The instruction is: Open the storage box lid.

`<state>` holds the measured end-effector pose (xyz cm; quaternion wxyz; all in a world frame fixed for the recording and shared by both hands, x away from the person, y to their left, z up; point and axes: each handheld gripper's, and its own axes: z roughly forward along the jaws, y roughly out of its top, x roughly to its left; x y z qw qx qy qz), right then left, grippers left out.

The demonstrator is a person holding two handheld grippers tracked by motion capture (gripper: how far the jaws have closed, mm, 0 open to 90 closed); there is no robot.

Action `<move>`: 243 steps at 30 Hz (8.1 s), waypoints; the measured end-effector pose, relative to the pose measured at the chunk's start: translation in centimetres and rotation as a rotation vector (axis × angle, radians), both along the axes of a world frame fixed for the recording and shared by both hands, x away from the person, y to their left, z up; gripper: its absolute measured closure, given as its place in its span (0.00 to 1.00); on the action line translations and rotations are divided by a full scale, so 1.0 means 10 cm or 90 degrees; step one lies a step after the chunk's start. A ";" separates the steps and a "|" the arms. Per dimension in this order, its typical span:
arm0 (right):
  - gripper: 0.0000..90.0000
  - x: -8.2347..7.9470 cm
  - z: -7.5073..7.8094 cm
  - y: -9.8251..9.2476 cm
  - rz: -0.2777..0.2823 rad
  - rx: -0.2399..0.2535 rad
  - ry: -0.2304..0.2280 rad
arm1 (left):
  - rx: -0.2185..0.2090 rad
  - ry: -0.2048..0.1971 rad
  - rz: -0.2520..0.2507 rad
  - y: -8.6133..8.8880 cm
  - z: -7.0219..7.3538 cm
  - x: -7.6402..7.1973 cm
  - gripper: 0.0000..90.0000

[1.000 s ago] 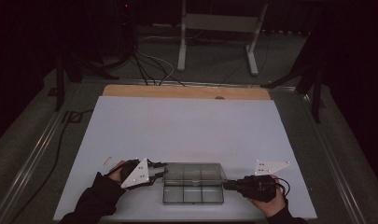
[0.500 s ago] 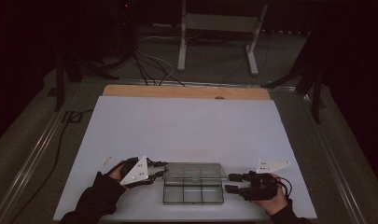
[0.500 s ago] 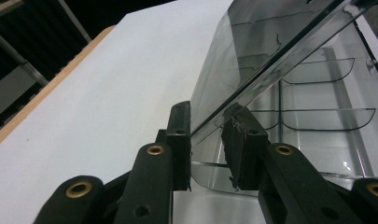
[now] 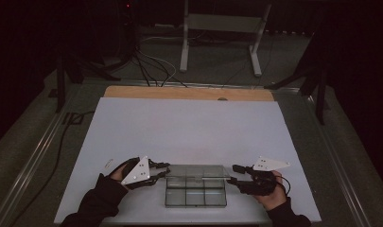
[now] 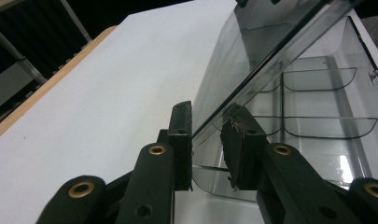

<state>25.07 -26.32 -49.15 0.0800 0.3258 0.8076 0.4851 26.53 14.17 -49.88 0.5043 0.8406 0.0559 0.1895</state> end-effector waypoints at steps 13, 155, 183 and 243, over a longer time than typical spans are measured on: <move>0.67 0.09 -0.03 0.14 0.016 -0.001 -0.030 | -0.005 0.007 0.006 -0.01 0.01 0.03 0.85; 0.76 0.45 -0.12 0.37 -0.161 0.013 0.087 | -0.049 0.310 0.214 -0.18 -0.11 0.50 0.66; 0.69 0.48 -0.18 0.41 -0.182 -0.003 0.121 | -0.042 0.450 0.279 -0.25 -0.17 0.63 0.48; 0.03 0.12 -0.04 -0.10 -0.097 0.093 0.028 | -0.127 0.238 0.172 0.56 0.59 0.30 0.01</move>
